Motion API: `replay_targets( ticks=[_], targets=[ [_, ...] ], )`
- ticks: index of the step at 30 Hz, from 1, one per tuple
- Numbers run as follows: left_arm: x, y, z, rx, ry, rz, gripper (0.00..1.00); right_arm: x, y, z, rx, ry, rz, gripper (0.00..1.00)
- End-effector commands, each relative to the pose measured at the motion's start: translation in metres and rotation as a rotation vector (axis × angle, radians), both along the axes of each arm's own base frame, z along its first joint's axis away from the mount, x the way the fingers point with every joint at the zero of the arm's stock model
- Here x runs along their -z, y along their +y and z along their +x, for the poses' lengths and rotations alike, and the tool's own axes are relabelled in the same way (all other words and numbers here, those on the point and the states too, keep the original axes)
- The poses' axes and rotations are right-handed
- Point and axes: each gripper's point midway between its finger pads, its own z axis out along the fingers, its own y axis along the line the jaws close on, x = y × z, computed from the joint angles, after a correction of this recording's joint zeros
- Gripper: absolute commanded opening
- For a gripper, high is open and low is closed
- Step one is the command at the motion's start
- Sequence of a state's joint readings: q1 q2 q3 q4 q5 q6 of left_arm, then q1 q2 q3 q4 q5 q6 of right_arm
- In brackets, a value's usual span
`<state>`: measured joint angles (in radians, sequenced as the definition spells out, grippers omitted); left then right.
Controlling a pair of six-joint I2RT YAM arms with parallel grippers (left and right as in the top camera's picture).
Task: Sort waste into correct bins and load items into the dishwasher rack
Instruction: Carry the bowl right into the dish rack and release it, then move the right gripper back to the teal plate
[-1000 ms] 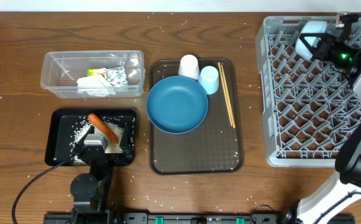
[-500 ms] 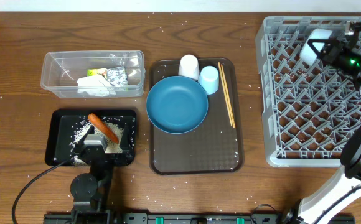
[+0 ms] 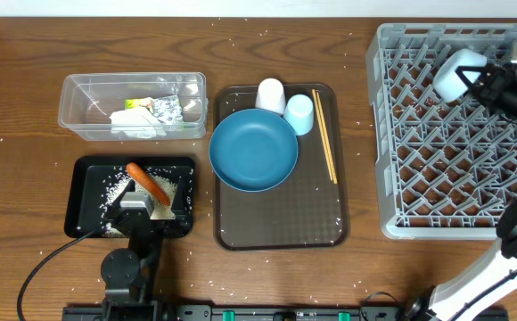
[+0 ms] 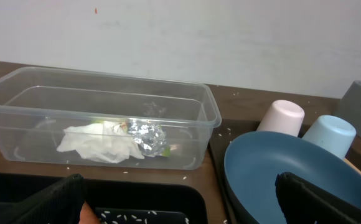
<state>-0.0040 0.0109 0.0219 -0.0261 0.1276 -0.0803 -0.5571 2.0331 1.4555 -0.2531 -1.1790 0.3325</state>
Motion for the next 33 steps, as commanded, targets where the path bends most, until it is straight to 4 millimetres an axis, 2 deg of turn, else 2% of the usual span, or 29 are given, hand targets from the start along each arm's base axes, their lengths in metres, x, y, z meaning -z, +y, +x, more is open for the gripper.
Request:
replay_targets(
  ticks=[1, 4, 7, 11, 14, 18, 21, 24, 25, 27, 28, 29, 30, 33],
  targets=[
    [0.015, -0.003, -0.001, 0.014, 0.044, 0.004, 0.98, -0.018, -0.023, -0.008, 0.107, 0.030, -0.082, 0.17],
    [0.015, -0.003, -0.001, 0.014, 0.044, 0.004, 0.98, -0.011, -0.040, -0.021, 0.216, 0.138, -0.192, 0.24],
    [0.015, -0.003, -0.001, 0.014, 0.044, 0.004, 0.98, -0.008, -0.056, -0.039, 0.327, 0.259, -0.300, 0.38],
    [0.015, -0.003, -0.001, 0.014, 0.044, 0.004, 0.98, -0.021, -0.075, -0.064, 0.488, 0.373, -0.395, 0.43],
    [0.015, -0.003, -0.001, 0.014, 0.044, 0.004, 0.98, -0.044, -0.080, -0.078, 0.565, 0.373, -0.435, 0.43],
    [0.015, -0.003, -0.001, 0.014, 0.044, 0.004, 0.98, -0.091, -0.067, -0.088, 0.596, 0.280, -0.436, 0.45],
    [0.015, -0.003, -0.001, 0.014, 0.044, 0.004, 0.98, -0.125, -0.033, -0.089, 0.513, 0.167, -0.415, 0.52],
    [0.015, -0.003, -0.001, 0.014, 0.044, 0.004, 0.98, -0.154, 0.019, -0.089, 0.352, 0.036, -0.417, 0.89],
    [0.015, -0.003, -0.001, 0.014, 0.044, 0.004, 0.98, -0.160, 0.037, -0.089, 0.297, -0.001, -0.424, 0.93],
    [0.015, -0.003, -0.001, 0.014, 0.044, 0.004, 0.98, -0.169, 0.080, -0.088, 0.165, -0.078, -0.461, 0.93],
    [0.015, -0.003, -0.001, 0.014, 0.044, 0.004, 0.98, -0.170, 0.100, -0.088, 0.105, -0.107, -0.485, 0.93],
    [0.015, -0.003, -0.001, 0.014, 0.044, 0.004, 0.98, -0.169, 0.120, -0.088, 0.040, -0.136, -0.508, 0.99],
    [0.015, -0.003, -0.001, 0.014, 0.044, 0.004, 0.98, -0.167, 0.144, -0.089, -0.027, -0.159, -0.533, 0.99],
    [0.015, -0.003, -0.001, 0.014, 0.044, 0.004, 0.98, -0.146, 0.196, -0.091, -0.123, -0.123, -0.614, 0.99]
  ],
)
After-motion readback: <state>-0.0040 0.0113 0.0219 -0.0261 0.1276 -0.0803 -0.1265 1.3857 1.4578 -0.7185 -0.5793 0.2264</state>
